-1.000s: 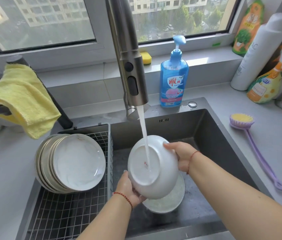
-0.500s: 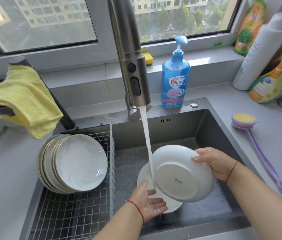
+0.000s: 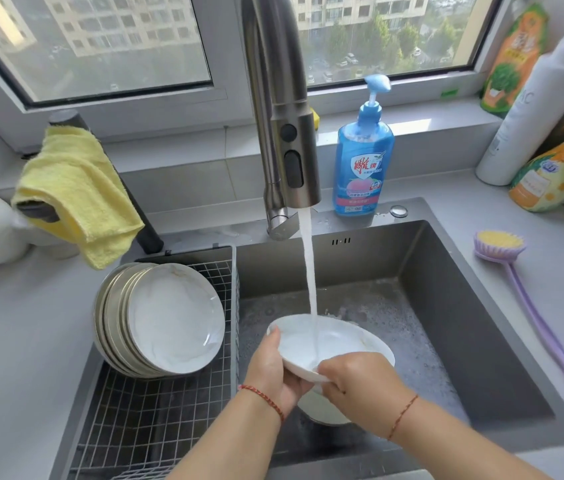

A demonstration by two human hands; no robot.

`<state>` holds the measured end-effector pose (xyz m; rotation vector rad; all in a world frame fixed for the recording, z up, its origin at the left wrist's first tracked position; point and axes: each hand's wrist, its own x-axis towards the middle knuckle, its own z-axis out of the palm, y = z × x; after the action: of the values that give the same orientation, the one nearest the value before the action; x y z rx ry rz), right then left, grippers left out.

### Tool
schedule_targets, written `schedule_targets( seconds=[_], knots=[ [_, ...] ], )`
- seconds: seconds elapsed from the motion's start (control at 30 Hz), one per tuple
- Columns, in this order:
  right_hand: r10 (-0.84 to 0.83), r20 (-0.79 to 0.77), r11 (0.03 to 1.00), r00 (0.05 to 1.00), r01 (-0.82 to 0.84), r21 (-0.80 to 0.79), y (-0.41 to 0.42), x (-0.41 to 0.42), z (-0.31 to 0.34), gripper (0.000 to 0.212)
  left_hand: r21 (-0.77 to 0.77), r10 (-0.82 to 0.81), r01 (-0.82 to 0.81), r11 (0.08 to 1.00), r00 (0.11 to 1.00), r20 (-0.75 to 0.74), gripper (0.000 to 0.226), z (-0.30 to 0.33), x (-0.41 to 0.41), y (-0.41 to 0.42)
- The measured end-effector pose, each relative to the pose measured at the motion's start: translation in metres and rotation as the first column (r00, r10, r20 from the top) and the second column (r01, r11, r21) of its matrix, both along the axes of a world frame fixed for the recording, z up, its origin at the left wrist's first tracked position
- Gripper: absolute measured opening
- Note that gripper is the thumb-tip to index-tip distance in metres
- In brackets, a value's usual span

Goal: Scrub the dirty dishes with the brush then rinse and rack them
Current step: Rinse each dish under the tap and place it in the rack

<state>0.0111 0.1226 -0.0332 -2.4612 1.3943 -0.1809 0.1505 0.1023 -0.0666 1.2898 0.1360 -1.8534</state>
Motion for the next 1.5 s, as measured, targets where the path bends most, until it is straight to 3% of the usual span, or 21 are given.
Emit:
schedule_targets(
  seconds=[0.1,0.2,0.27,0.33,0.4,0.5,0.67,0.83,0.93,1.03,1.17,1.33,1.5],
  knots=[
    [0.045,0.022,0.963,0.999,-0.049,0.264,0.003,0.005,0.002,0.065,-0.118,0.076,-0.069,0.991,0.996,0.054,0.051,-0.008,0.01,0.001],
    [-0.048,0.235,0.848,0.971,-0.085,0.523,-0.005,0.011,0.004,0.044,-0.239,0.046,-0.015,0.971,0.991,0.122,0.054,-0.007,0.015,0.005],
    [-0.064,0.311,0.741,0.948,-0.164,0.652,-0.013,0.017,-0.002,0.044,-0.291,0.032,0.027,0.956,0.98,0.195,0.051,-0.001,0.017,0.006],
    [0.01,0.311,0.741,0.95,-0.216,0.635,-0.02,0.026,-0.005,0.046,-0.335,0.035,0.044,0.941,0.974,0.225,0.046,0.007,0.018,0.008],
    [0.05,0.245,0.802,0.968,-0.186,0.568,-0.029,0.035,-0.012,0.05,-0.373,0.018,0.064,0.926,0.977,0.213,0.042,0.013,0.016,0.012],
    [-0.037,0.22,0.846,0.975,-0.086,0.527,-0.041,0.036,-0.023,0.051,-0.421,-0.047,0.155,0.894,0.965,0.257,0.04,0.015,0.013,0.019],
    [-0.093,-0.128,0.909,0.987,0.137,0.393,-0.054,0.008,-0.049,0.061,-0.428,-0.022,0.163,0.889,0.949,0.314,0.036,0.011,0.017,0.022],
    [0.019,-0.373,0.931,0.928,0.119,0.344,-0.036,-0.018,-0.037,0.067,-0.435,0.046,0.149,0.888,0.913,0.406,0.037,0.013,0.028,0.015],
    [0.039,-0.279,0.913,0.959,0.08,0.399,-0.012,-0.019,-0.024,0.059,-0.412,0.042,0.176,0.894,0.883,0.468,0.038,0.012,0.031,0.01],
    [0.039,-0.091,0.889,0.995,0.008,0.459,0.012,-0.012,-0.01,0.052,-0.38,0.033,0.22,0.898,0.83,0.557,0.041,0.012,0.032,0.005],
    [-0.093,0.16,0.904,0.983,0.016,0.427,0.031,0.001,-0.015,0.039,-0.338,0.002,0.303,0.891,0.742,0.67,0.047,0.017,0.033,0.0],
    [-0.125,0.279,0.966,0.952,0.052,0.254,0.035,0.018,-0.03,0.065,-0.25,-0.086,0.403,0.88,0.655,0.751,0.056,0.031,0.033,-0.006],
    [-0.2,0.473,0.968,0.858,0.096,0.234,0.038,0.026,-0.024,0.029,-0.19,-0.176,0.453,0.871,0.648,0.741,0.08,0.049,0.039,-0.009]
  ],
)
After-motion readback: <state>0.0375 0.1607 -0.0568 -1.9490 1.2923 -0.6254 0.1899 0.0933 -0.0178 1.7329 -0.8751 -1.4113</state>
